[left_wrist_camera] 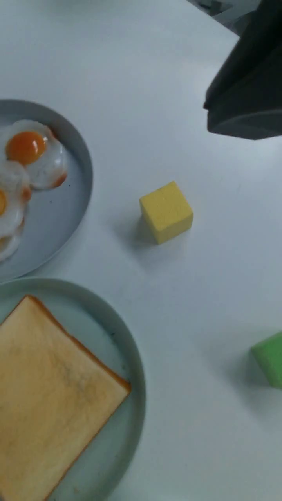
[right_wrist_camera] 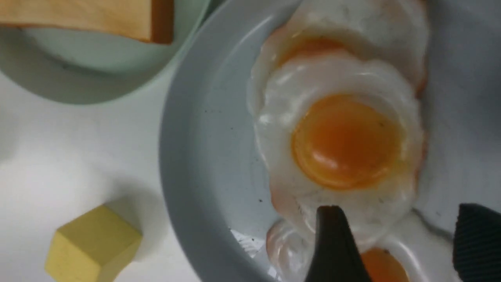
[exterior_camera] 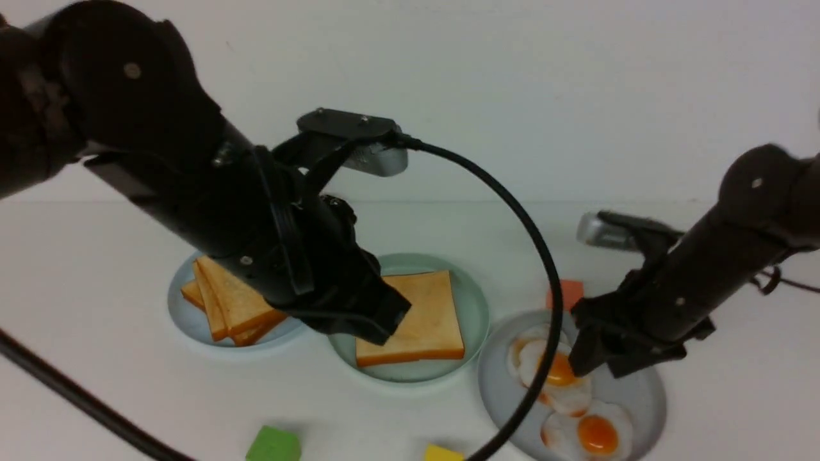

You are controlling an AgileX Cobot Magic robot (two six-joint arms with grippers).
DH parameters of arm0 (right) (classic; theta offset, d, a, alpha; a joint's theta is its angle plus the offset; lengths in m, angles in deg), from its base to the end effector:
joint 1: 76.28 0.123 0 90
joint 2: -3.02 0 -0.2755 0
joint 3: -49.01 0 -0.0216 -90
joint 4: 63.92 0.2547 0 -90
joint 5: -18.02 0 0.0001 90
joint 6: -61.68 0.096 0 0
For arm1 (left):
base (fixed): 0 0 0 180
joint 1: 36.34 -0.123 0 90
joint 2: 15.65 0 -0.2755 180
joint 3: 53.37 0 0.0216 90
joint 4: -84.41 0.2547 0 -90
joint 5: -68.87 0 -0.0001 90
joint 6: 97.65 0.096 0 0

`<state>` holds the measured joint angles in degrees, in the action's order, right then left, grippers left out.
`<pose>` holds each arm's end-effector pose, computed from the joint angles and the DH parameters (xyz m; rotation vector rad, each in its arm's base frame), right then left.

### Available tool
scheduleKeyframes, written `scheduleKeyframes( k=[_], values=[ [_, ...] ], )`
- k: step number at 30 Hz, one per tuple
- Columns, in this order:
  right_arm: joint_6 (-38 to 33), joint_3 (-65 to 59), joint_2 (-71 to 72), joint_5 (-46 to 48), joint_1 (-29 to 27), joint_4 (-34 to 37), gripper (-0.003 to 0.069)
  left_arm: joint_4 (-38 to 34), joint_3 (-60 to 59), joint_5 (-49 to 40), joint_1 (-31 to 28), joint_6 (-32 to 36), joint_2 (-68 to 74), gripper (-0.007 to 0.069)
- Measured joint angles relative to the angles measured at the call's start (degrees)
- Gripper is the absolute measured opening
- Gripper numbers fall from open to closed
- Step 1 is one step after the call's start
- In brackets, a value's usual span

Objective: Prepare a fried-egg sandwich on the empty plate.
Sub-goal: Use the right arm to grab a fried egg

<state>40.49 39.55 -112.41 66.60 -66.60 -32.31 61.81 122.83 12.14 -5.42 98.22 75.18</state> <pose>0.3451 0.0972 0.1572 -0.2802 2.9105 0.6224 0.2467 -0.1837 0.3213 0.8837 2.4867 -0.5972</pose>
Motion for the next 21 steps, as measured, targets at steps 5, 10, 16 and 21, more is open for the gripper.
scheduleKeyframes(
  k=[5, 10, 16, 21],
  values=[
    [-4.47, 0.12, -3.17, -1.42, -1.35, 4.64, 0.0420, 1.81, 0.00, -0.22, 0.00, -2.28, -0.96, -0.0013],
    [-11.29, 0.19, -4.67, -0.77, -6.02, 13.31, 0.0401, 2.00, -0.04, -2.04, 0.00, -3.03, -0.96, -0.0013],
    [-18.36, 0.19, -6.00, 2.80, -8.49, 21.11, 0.0264, 1.94, -0.04, -2.15, 0.00, -3.93, -0.96, -0.0013],
    [-18.80, 0.19, -8.09, 3.53, -8.49, 21.60, 0.0195, 1.89, -0.04, -2.17, 0.00, -4.11, -0.96, -0.0013]
  ],
)
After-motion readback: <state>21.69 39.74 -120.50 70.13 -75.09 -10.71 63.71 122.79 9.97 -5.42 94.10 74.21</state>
